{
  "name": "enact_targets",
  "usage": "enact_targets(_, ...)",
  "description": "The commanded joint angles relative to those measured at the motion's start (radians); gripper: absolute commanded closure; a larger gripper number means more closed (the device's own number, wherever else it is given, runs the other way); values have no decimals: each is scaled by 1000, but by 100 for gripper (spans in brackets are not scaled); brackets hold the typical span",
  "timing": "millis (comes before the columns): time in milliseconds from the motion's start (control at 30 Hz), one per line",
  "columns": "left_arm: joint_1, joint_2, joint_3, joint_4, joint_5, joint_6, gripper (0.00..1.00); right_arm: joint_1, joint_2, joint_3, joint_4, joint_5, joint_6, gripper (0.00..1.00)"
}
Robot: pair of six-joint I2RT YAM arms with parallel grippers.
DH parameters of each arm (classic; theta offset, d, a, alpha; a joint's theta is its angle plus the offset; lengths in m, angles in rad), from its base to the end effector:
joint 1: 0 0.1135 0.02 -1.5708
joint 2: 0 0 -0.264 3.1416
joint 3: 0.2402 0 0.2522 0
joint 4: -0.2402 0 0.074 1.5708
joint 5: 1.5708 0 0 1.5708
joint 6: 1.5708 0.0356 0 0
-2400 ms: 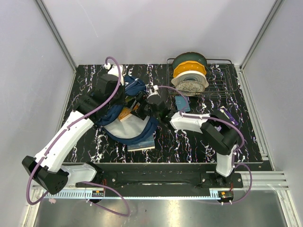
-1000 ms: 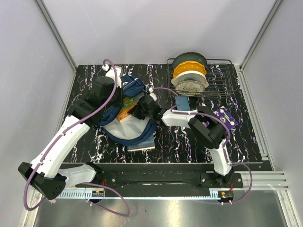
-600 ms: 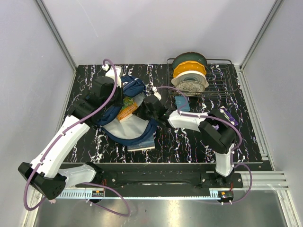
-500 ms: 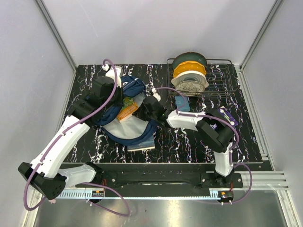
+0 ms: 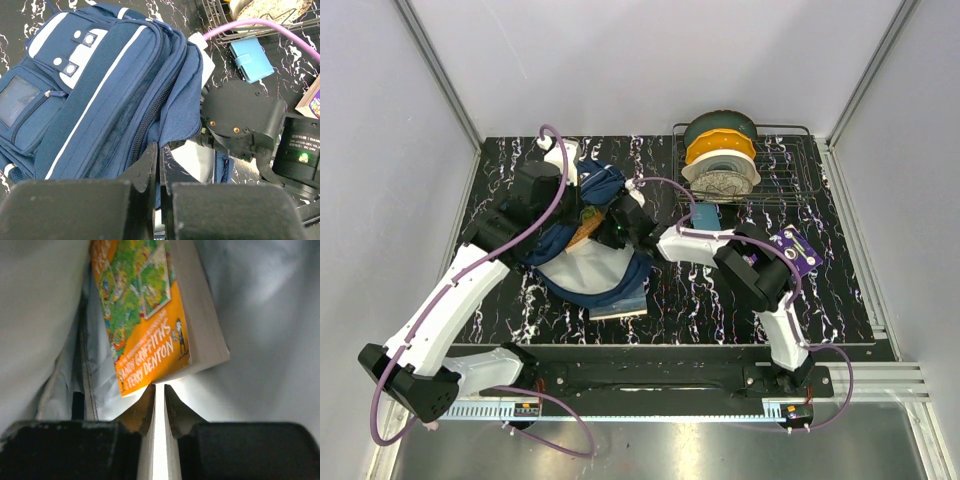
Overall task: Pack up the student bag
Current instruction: Place the book in the student bag, then pick up the book from the center of the board.
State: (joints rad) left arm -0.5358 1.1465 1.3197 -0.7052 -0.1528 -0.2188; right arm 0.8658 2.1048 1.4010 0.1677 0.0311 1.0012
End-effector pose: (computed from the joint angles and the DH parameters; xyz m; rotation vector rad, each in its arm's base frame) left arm 0.2060 -0.1160 0.4000 0.2416 2.0957 -0.2940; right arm 0.3081 0.3604 0.1720 0.1760 2.2943 1.0310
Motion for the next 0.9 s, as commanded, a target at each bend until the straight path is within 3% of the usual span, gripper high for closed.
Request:
enact_targets(0,2,-60,29,138,35,13,100,-16,47,131,12,-28,-47,83)
enact_targets(133,2,-60,18,125,-22,9,100,-17,73,165,23,-103,-52,77)
enact_targets(233,14,-62,-8,105,-108,1,100,-17,11,67,64,-94,-59,70)
enact_targets(367,88,-57,-53,85,-140,-19,100,-17,-185,-173,170,-91,-93,54)
enact_targets(433,134,-51,-77,87,-139,-30,100,-17,-259,-252,199,-88,-93,42)
enact_targets(500,157,-44,-86,90,-131,-47,100,-17,-369,-342,214,-77,-102,37)
enact_targets(733,201,21,-97,92,-57,-79,100,-19,-667,-536,98,42,-141,27)
enact_targets(867,201,21,-126,130,-15,-93,100,-30,-695,-600,89,79,-107,22)
